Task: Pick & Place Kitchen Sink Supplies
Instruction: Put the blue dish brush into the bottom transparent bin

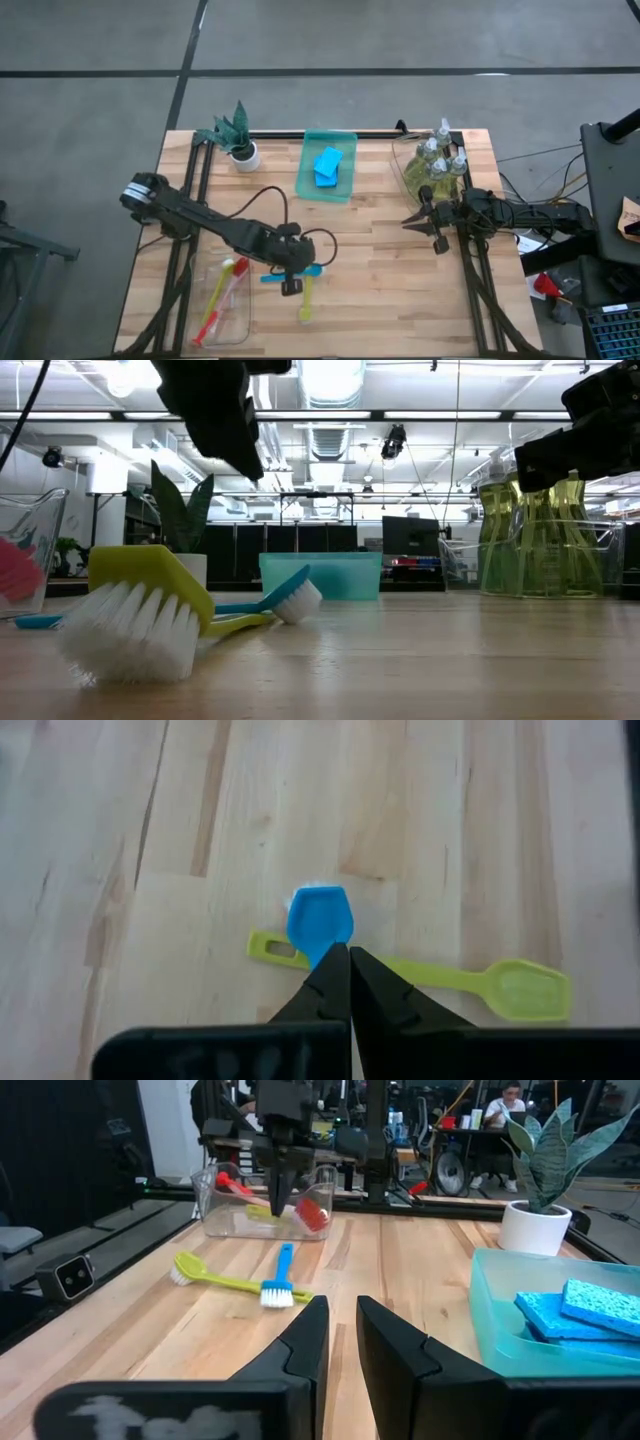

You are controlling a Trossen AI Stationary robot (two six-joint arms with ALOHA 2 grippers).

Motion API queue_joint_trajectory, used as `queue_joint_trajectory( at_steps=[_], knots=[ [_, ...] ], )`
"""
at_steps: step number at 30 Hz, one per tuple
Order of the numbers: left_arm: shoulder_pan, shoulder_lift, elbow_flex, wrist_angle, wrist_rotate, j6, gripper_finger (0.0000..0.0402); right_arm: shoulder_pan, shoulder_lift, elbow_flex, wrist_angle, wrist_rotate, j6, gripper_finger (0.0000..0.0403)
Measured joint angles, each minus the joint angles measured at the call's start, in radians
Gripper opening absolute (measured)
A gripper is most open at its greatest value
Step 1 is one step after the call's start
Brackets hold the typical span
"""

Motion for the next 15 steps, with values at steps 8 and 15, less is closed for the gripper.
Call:
queue_joint_trajectory(
  at_steps=[8, 15],
  knots=[
    [-0.001, 0.095, -0.001, -0.012, 0.047, -0.012, 0.0045, 0.0, 0.0, 0.0, 0.0, 0.0, 0.0, 0.0052],
    [-0.003, 0.173, -0.001, -0.013, 0.079, -0.04, 0.0152, 0.0, 0.0, 0.0, 0.0, 0.0, 0.0, 0.0052]
  ],
)
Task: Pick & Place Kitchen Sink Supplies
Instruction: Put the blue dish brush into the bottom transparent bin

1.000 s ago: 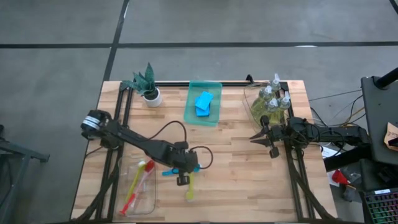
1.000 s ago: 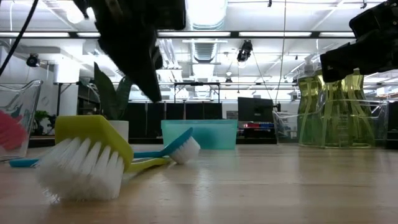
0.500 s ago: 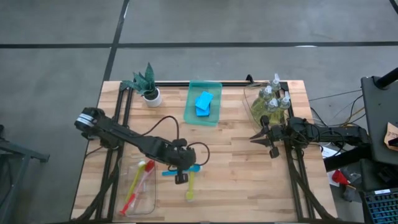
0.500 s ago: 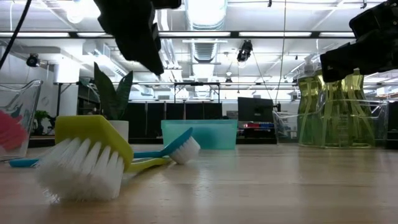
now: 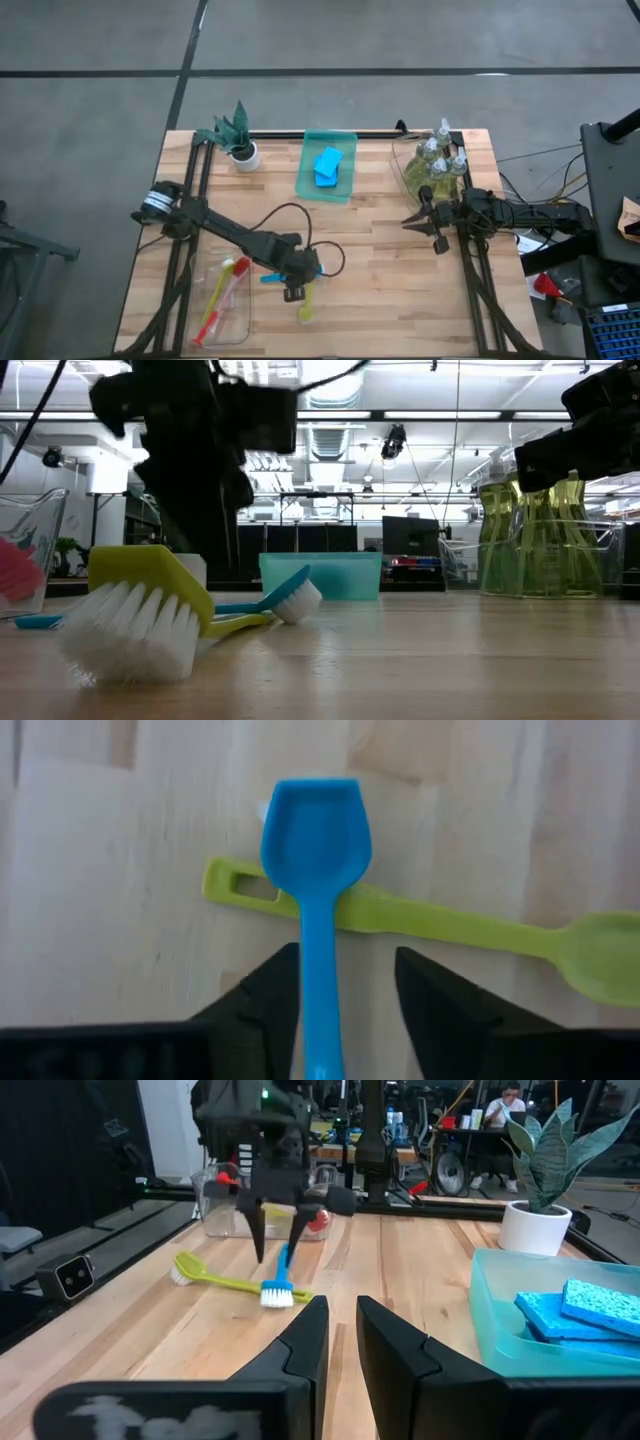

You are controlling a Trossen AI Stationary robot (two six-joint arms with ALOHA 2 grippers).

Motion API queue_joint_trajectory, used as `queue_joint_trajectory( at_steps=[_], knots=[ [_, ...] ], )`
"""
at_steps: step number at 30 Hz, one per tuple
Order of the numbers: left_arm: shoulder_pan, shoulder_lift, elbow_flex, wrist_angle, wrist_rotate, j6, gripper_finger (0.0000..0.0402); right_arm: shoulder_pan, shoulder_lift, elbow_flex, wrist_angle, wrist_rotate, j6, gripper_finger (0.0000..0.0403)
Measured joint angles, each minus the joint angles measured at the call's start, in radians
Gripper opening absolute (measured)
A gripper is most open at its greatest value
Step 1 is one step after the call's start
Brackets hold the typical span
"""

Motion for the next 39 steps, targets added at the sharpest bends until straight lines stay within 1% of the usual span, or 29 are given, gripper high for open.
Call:
queue_joint_trajectory(
  at_steps=[3, 5, 8, 11, 14, 17, 19, 24, 29, 33, 39],
  knots=[
    [0.0, 0.019, 0.0, 0.003, -0.001, 0.001, 0.0183, 0.0, 0.0, 0.0, 0.0, 0.0, 0.0, 0.0052],
    [0.0, 0.028, 0.0, 0.006, -0.013, 0.001, 0.0194, 0.0, 0.0, 0.0, 0.0, 0.0, 0.0, 0.0052],
    [0.0, 0.05, 0.0, 0.014, -0.017, 0.001, 0.0198, 0.0, 0.0, 0.0, 0.0, 0.0, 0.0, 0.0052],
    [0.0, 0.073, 0.0, 0.027, -0.017, 0.001, 0.0193, 0.0, 0.0, 0.0, 0.0, 0.0, 0.0, 0.0052],
    [0.0, 0.099, 0.0, 0.022, -0.032, 0.004, 0.018, 0.0, 0.0, 0.0, 0.0, 0.0, 0.0, 0.0052],
    [0.0, 0.111, 0.002, 0.025, -0.034, 0.006, 0.0154, 0.0, 0.0, 0.0, 0.0, 0.0, 0.0, 0.0052],
    [0.0, 0.115, 0.002, 0.024, -0.037, 0.011, 0.0127, 0.0, 0.0, 0.0, 0.0, 0.0, 0.0, 0.0052],
    [0.0, 0.108, 0.002, 0.019, -0.054, 0.04, 0.0038, 0.0, 0.0, 0.0, 0.0, 0.0, 0.0, 0.0052],
    [0.0, 0.1, 0.001, 0.02, -0.059, 0.064, 0.0034, 0.0, 0.0, 0.0, 0.0, 0.0, 0.0, 0.0052],
    [0.0, 0.099, 0.009, 0.013, -0.06, 0.073, 0.0043, 0.0, 0.0, 0.0, 0.0, 0.0, 0.0, 0.0052],
    [-0.001, 0.092, 0.052, -0.028, -0.059, 0.097, 0.0037, 0.0, 0.0, 0.0, 0.0, 0.0, 0.0, 0.0052]
  ],
)
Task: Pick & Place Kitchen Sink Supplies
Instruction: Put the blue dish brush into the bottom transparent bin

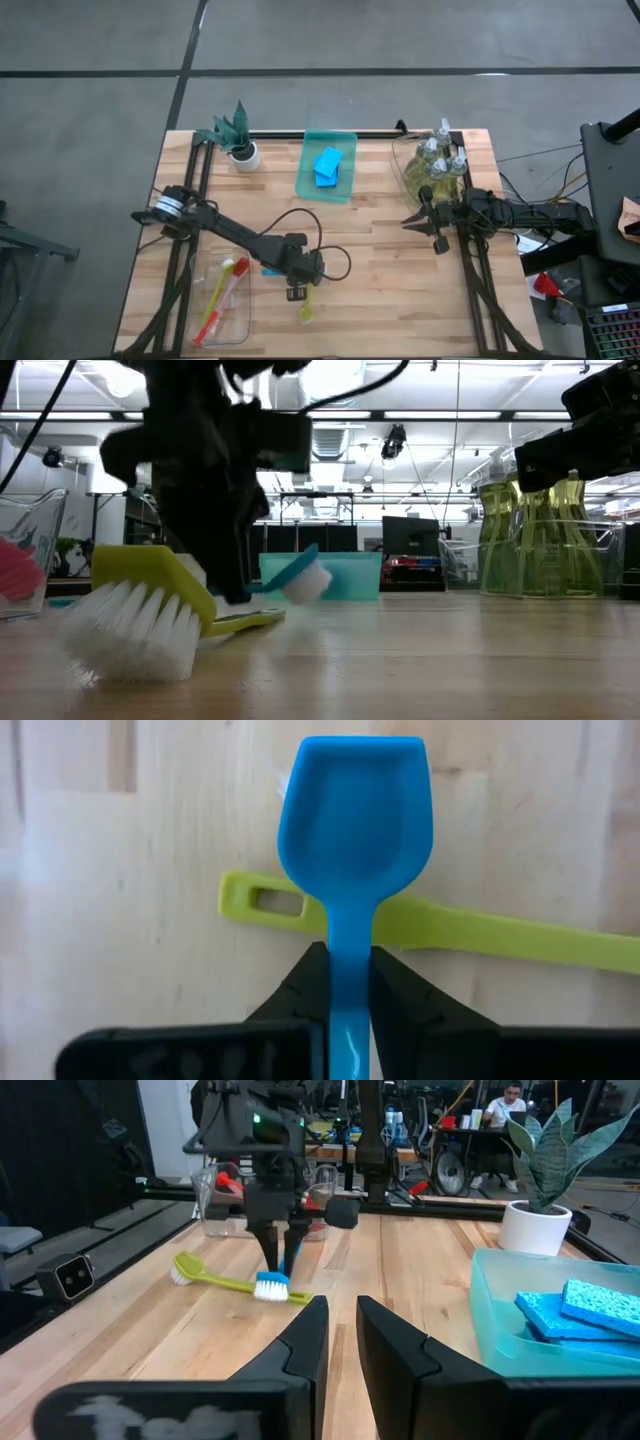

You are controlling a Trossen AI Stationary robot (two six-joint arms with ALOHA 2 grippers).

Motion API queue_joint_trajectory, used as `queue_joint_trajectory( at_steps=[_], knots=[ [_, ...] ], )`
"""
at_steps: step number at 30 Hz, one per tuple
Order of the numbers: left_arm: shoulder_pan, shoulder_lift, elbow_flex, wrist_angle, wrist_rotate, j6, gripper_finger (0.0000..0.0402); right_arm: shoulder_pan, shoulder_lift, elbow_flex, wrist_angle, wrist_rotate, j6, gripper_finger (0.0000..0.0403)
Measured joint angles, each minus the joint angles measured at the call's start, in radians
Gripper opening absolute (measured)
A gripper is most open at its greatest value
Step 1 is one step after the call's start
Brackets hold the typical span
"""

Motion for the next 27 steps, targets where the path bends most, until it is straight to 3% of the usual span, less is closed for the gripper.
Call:
queue_joint_trajectory(
  at_steps=[16, 22, 27],
  knots=[
    [-0.012, -0.06, 0.301, -0.499, -0.008, -0.058, 0.0039, 0.0, 0.0, 0.0, 0.0, 0.0, 0.0, 0.0052],
    [-0.045, -0.119, 0.329, -0.67, -0.003, -0.299, 0.0042, 0.0, 0.0, 0.0, 0.0, 0.0, 0.0, 0.0052],
    [-0.141, -0.187, 0.305, -0.769, -0.025, -0.532, 0.0042, 0.0, 0.0, 0.0, 0.0, 0.0, 0.0, 0.0052]
  ],
)
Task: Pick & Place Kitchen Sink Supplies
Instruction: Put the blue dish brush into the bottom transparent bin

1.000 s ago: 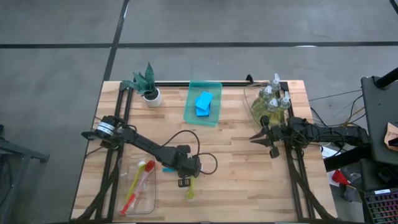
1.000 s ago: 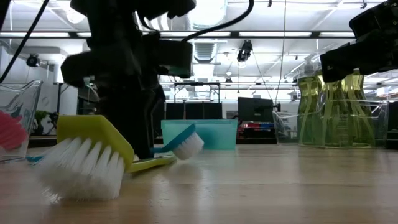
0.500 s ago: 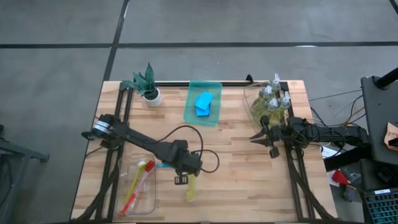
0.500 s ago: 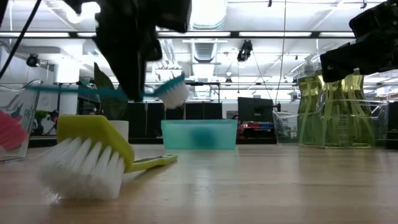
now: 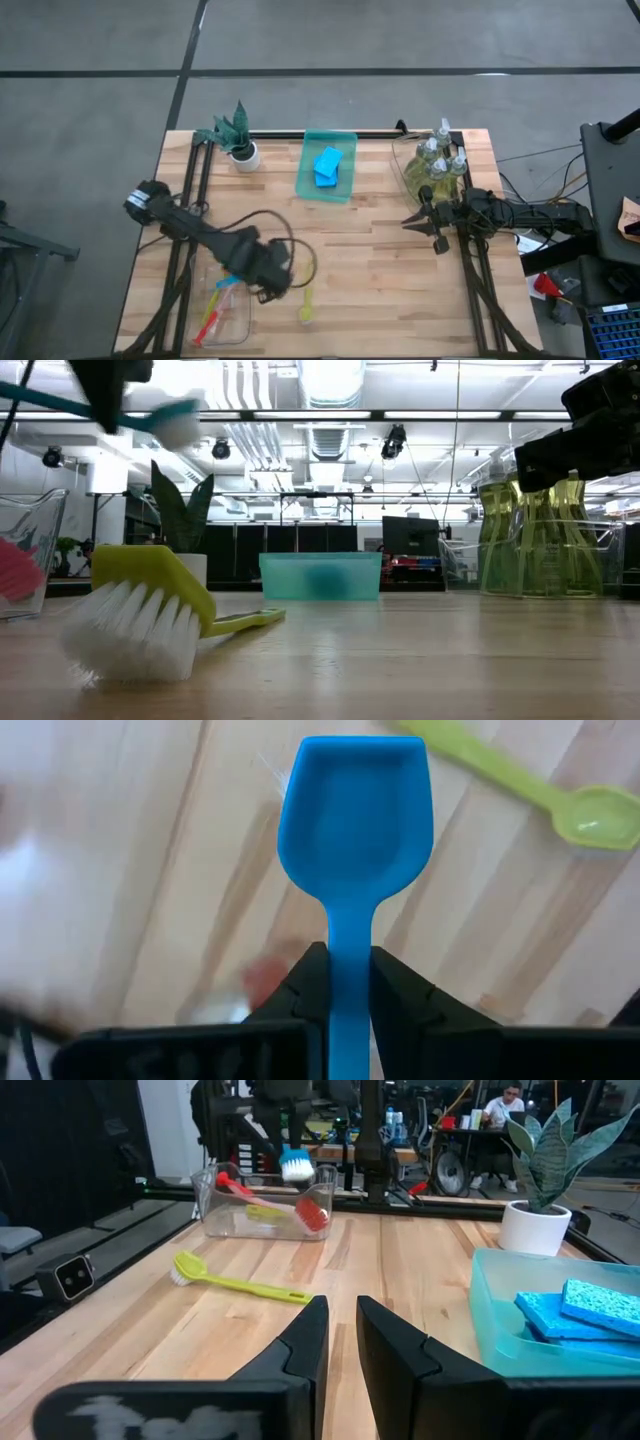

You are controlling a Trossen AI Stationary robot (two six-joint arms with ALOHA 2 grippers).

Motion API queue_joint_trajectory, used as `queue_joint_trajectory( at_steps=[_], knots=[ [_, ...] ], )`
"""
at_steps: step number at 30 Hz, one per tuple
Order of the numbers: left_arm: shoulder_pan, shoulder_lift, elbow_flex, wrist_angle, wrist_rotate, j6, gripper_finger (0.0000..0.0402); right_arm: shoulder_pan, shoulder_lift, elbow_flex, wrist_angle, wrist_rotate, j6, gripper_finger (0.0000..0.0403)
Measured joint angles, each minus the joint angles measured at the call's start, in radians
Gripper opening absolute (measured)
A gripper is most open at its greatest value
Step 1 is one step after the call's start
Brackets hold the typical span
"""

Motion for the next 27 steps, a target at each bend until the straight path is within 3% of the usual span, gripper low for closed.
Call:
queue_joint_trajectory(
  at_steps=[11, 15, 19, 27],
  knots=[
    [-0.292, -0.144, -0.184, -0.039, -0.12, -0.788, 0.0045, 0.0, 0.0, 0.0, 0.0, 0.0, 0.0, 0.0052],
    [-0.367, -0.175, -0.285, -0.032, -0.104, -0.998, 0.0045, 0.0, 0.0, 0.0, 0.0, 0.0, 0.0, 0.0052],
    [-0.394, -0.202, -0.365, 0.011, -0.088, -1.111, 0.0046, 0.0, 0.0, 0.0, 0.0, 0.0, 0.0, 0.0052],
    [-0.387, -0.243, -0.524, 0.227, -0.069, -1.115, 0.005, 0.0, 0.0, 0.0, 0.0, 0.0, 0.0, 0.0052]
  ],
)
